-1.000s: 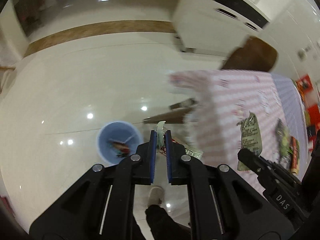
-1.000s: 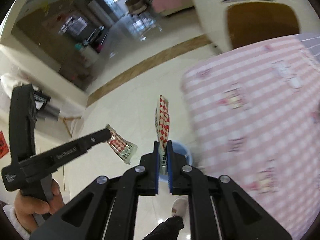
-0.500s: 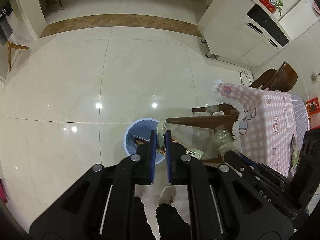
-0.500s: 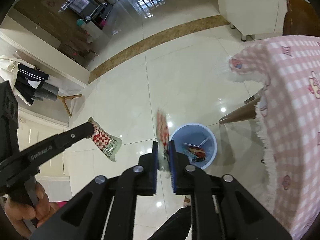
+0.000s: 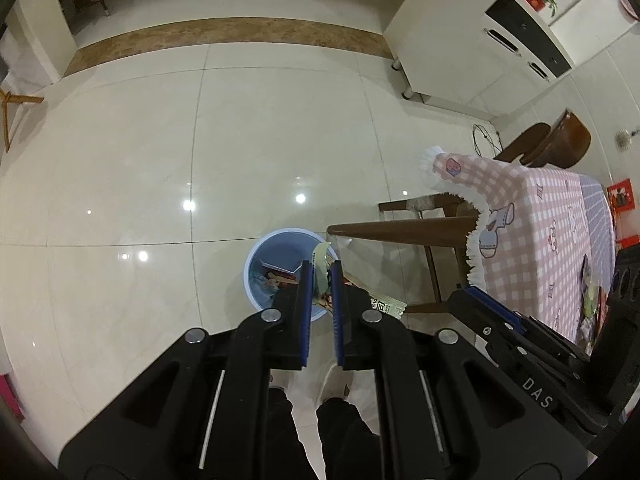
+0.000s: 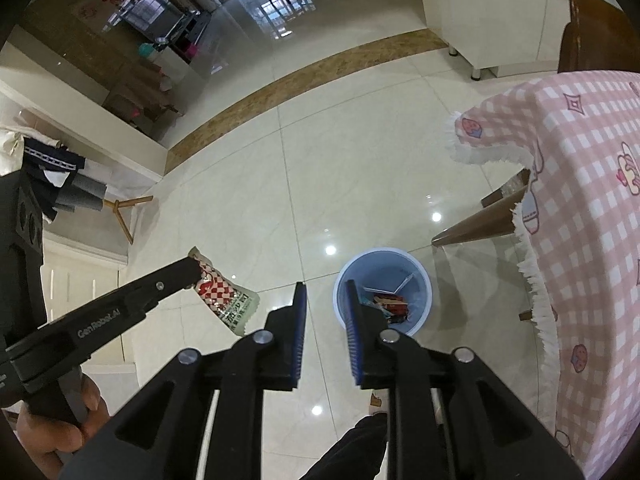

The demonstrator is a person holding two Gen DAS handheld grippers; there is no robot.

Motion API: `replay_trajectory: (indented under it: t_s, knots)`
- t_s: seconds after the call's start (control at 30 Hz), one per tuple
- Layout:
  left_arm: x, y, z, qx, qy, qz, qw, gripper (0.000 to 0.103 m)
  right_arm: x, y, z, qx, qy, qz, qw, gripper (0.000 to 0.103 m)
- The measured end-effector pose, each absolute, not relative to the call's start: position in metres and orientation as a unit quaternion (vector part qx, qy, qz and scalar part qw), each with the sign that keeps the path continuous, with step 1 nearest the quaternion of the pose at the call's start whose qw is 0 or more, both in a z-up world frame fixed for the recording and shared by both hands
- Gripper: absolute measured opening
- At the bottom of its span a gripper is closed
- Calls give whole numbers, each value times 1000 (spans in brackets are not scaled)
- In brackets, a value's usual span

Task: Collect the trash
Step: 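Carry the packet and wrapper over the bin and open the right tool, then return both open tools to the trash on the table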

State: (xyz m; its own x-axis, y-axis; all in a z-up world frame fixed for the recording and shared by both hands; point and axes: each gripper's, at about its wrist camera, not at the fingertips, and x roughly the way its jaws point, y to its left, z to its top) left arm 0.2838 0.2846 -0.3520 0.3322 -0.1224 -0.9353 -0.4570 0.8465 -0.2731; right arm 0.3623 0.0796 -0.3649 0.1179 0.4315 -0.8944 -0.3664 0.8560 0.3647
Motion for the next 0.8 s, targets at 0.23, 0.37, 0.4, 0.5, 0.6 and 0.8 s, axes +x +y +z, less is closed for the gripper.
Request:
replay_trajectory:
  t_s: [0.23, 0.37, 0.4, 0.5, 0.6, 0.8]
  knots:
    - [297, 273, -356, -240, 583, 91, 771, 9, 367, 72, -361, 35, 607, 254, 752, 19]
    - [306, 267, -358, -232, 592, 84, 767, 9, 367, 65, -357, 42, 607, 246, 754, 19]
    - [307, 266, -357, -231, 593, 83, 767, 9, 367, 62, -356, 43, 608, 245, 754, 19]
    - [311, 261, -357, -228, 597, 77, 765, 9, 368, 56, -355, 47, 608, 240, 756, 19]
    - [315, 256, -358, -227, 602, 73, 762, 9, 369, 51, -353, 52, 608, 238, 756, 20]
    - [320, 246, -373, -241, 636, 64, 731, 15, 368, 42, -353, 61, 611, 234, 754, 21]
